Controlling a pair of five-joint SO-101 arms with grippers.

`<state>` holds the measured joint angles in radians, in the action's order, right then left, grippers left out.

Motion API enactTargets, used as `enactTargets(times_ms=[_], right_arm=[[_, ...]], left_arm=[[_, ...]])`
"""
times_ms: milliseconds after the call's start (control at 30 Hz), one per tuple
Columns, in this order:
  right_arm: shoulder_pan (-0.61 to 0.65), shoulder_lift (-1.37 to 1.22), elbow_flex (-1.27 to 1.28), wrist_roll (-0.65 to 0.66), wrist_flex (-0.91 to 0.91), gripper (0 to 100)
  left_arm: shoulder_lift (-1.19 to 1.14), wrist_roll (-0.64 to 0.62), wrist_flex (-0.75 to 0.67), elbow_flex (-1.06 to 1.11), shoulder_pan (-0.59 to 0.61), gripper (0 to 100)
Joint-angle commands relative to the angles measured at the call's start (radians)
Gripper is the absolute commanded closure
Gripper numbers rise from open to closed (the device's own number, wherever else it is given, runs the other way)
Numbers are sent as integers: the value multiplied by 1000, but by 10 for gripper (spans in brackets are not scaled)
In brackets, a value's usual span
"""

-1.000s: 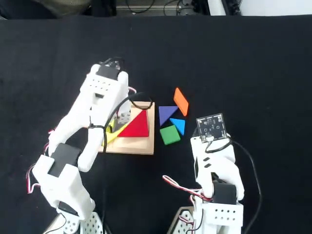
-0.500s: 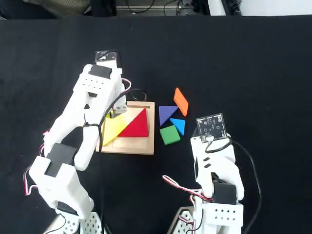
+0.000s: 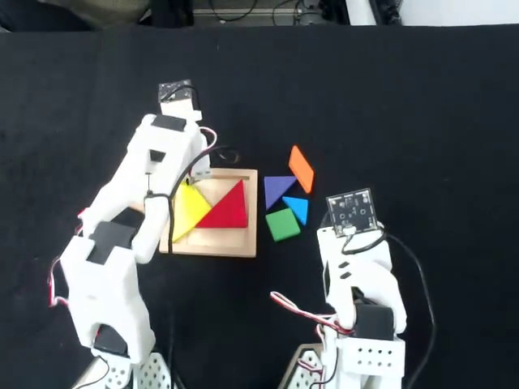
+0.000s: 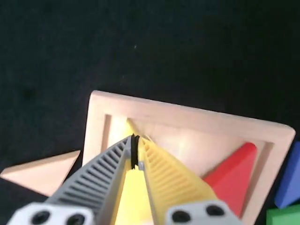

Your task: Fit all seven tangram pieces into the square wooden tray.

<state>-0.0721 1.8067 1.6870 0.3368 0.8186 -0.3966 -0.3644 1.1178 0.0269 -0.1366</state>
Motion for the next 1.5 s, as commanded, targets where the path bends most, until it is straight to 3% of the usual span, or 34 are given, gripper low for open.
enactTargets(times_ms=[0, 233, 367, 633, 800, 867, 933, 1000, 1067, 1233, 1467], right_arm=[[-12, 31, -1, -5, 6, 984], [-12, 31, -1, -5, 6, 984], [-12, 31, -1, -5, 6, 984], [-12, 31, -1, -5, 6, 984], [-12, 36, -1, -6, 5, 984], [-12, 39, -1, -6, 5, 983], [-9, 42, -5, -6, 3, 983], [12, 39, -35, -6, 9, 983], [48, 33, -102, 43, 64, 983], [310, -2, -272, 115, 213, 984], [367, -483, -565, -25, 192, 984]], left_arm=[[-49, 11, -14, -113, -7, 970], [-133, 41, 32, -186, 31, 970], [-133, 98, 161, -252, 64, 970], [-132, 97, 336, -429, 99, 970], [-132, 97, 546, -653, 105, 970], [-132, 100, 649, -746, 133, 971], [-126, 103, 644, -760, 193, 971], [-86, 146, 646, -737, 278, 970], [-48, 270, 646, -674, 346, 970], [77, 394, 635, -374, 466, 970], [331, 450, 313, 191, 657, 970]])
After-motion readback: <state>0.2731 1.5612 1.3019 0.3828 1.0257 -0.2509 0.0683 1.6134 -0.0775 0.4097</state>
